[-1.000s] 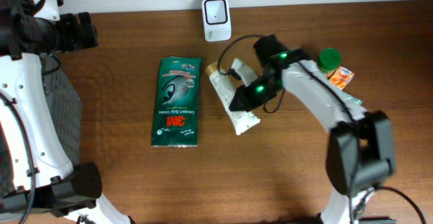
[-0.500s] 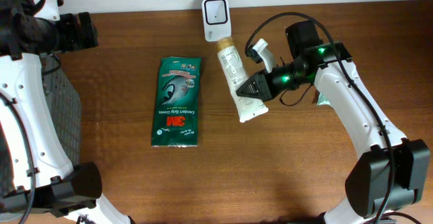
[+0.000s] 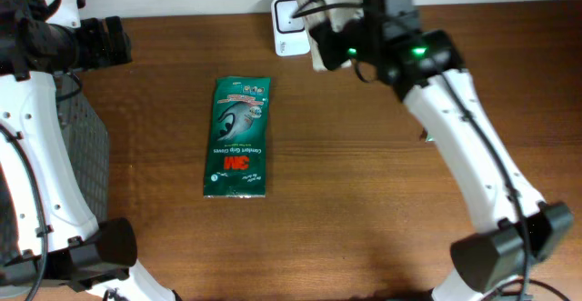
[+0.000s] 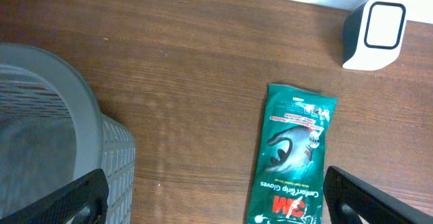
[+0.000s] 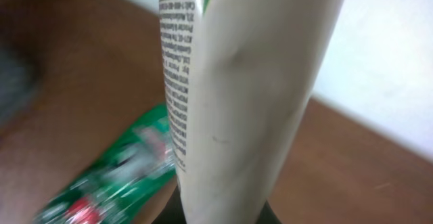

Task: Scan the item barcode
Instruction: 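Hold the tube up in front of the scanner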

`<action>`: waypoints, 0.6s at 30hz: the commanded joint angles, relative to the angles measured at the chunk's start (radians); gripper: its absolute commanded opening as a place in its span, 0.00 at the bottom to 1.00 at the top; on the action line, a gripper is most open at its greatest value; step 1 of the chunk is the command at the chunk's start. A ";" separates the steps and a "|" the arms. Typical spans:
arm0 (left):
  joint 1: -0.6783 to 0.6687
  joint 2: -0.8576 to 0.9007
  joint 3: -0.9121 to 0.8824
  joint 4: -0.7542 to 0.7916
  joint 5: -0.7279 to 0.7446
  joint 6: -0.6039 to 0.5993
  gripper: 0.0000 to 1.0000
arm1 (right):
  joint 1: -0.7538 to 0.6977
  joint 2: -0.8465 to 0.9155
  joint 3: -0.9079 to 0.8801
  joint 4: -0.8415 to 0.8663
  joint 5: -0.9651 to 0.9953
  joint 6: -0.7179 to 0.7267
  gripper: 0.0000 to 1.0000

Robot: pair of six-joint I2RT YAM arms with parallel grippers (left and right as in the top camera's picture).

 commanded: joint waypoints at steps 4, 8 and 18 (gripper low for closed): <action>-0.001 0.000 0.005 0.002 0.010 0.008 0.99 | 0.048 0.183 0.018 0.216 0.441 -0.201 0.04; -0.001 0.000 0.005 0.002 0.010 0.008 0.99 | 0.048 0.311 0.018 0.351 0.551 -0.293 0.04; -0.001 0.000 0.005 0.002 0.010 0.008 0.99 | 0.069 0.535 0.018 0.584 0.713 -0.485 0.04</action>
